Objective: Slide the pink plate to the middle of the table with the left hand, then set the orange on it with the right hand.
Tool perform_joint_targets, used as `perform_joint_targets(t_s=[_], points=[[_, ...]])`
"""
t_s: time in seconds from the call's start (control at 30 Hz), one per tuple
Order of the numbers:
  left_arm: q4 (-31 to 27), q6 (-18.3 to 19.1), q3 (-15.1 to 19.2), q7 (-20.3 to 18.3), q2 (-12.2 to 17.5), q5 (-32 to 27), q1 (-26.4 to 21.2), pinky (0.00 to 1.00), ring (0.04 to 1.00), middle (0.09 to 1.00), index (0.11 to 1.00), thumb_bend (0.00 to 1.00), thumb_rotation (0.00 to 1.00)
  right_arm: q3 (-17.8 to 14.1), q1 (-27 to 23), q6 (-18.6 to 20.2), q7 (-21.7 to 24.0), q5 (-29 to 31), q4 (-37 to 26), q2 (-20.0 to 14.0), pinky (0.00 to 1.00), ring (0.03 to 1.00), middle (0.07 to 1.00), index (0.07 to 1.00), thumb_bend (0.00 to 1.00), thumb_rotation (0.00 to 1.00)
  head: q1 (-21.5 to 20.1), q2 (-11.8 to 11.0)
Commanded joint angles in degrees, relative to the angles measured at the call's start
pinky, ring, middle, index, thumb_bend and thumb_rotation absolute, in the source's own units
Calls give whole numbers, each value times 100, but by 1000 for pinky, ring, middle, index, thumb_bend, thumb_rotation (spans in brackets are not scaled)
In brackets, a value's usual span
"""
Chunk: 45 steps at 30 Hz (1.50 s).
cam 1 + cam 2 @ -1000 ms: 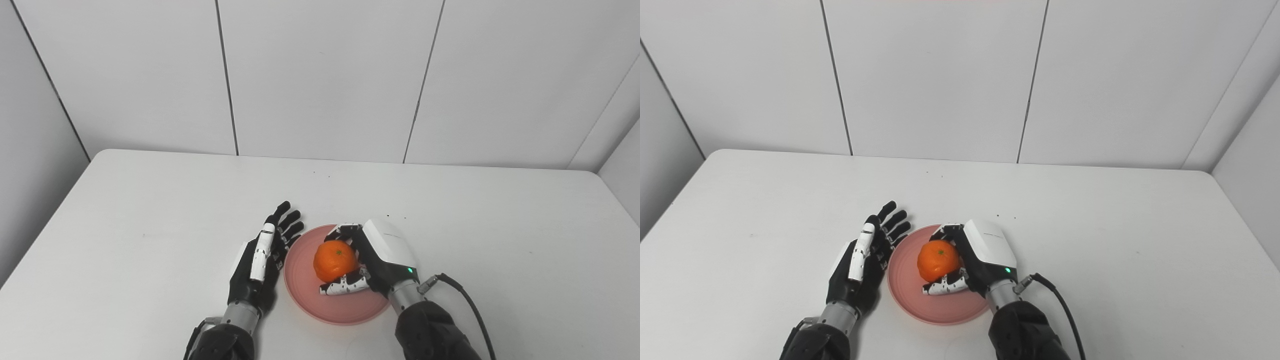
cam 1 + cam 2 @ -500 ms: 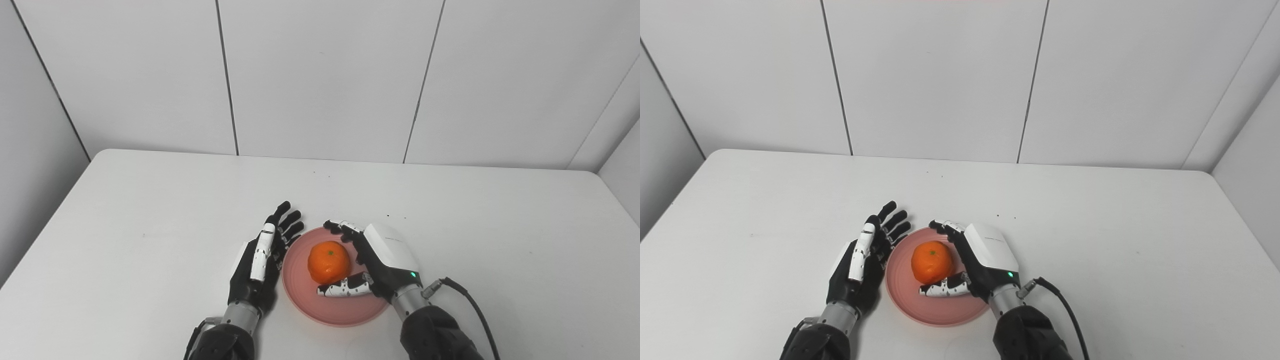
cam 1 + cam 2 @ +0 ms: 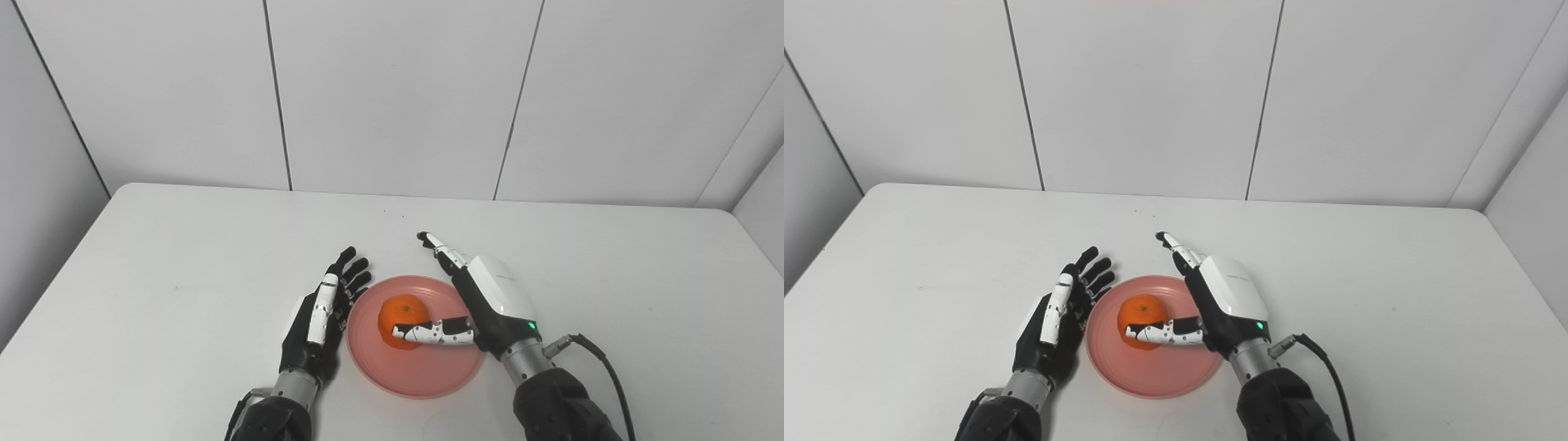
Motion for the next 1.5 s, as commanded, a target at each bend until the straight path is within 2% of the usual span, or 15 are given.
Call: perform_joint_targets(t_s=[0.0,0.1,0.23,0.3,0.43,0.5,0.57,0.73,0.87,1.0,1.07,1.2,1.27,1.33,1.47], points=[[91,133,25,17,-25,-63,74,909,917,914,913,407,1000,-170,-80,-354,-152,114,-342,-18,755,845,895,910,1000,493,-7,-19],[116,107,37,5,-31,-89,73,909,918,913,914,407,1000,-411,-7,-388,-190,428,-571,45,770,856,901,913,1000,498,-1,-41],[135,67,33,33,-36,-81,66,901,910,912,911,407,1000,-691,214,-387,-299,726,-762,126,768,852,896,915,1000,585,8,-58],[138,54,25,25,-16,-76,68,897,903,911,911,414,1000,-788,362,-475,-463,741,-733,171,774,857,900,921,986,679,-5,-71],[143,9,50,11,-1,-106,74,899,901,911,912,414,1000,-955,588,-482,-724,749,-649,312,810,883,921,950,944,934,-19,-72],[152,-35,48,-6,19,-95,76,900,901,913,913,413,1000,-1083,711,-417,-824,870,-597,417,838,900,931,956,895,990,-16,-90],[150,-37,39,-3,34,-70,79,897,899,911,912,416,1000,-1213,810,-391,-891,1022,-516,504,842,906,935,955,867,997,-9,-125],[154,-121,27,-15,55,-40,106,898,901,912,911,427,1000,-1618,978,-436,-888,1934,-253,791,896,939,966,975,812,1000,24,-180],[103,-118,36,17,46,-28,108,904,904,914,912,423,1000,-1772,1074,-693,-875,2541,128,932,934,954,974,976,793,1000,17,-188],[46,-141,44,42,73,21,131,911,908,920,915,417,1000,-1845,1125,-709,-953,2901,345,1137,953,975,992,994,791,1000,-29,-225],[20,-168,57,48,98,46,147,915,912,924,918,410,1000,-1853,1162,-698,-998,2984,411,1217,938,973,996,1000,756,1000,-50,-239],[-29,-209,86,68,131,121,176,923,921,932,923,414,1000,-1883,1213,-690,-1048,3199,485,1355,994,967,988,999,621,1000,-55,-255],[-50,-195,94,75,145,119,180,927,925,935,926,414,1000,-1878,1239,-727,-1028,3319,505,1377,999,971,990,1000,562,1000,-57,-259],[-61,-216,92,97,154,135,187,930,927,938,931,416,1000,-1874,1267,-776,-1003,3439,525,1393,999,978,997,1000,438,1000,-58,-268],[-67,-286,94,95,167,163,227,936,932,943,935,414,1000,-1851,1328,-888,-995,3583,592,1416,984,975,995,1000,317,1000,-49,-291]])
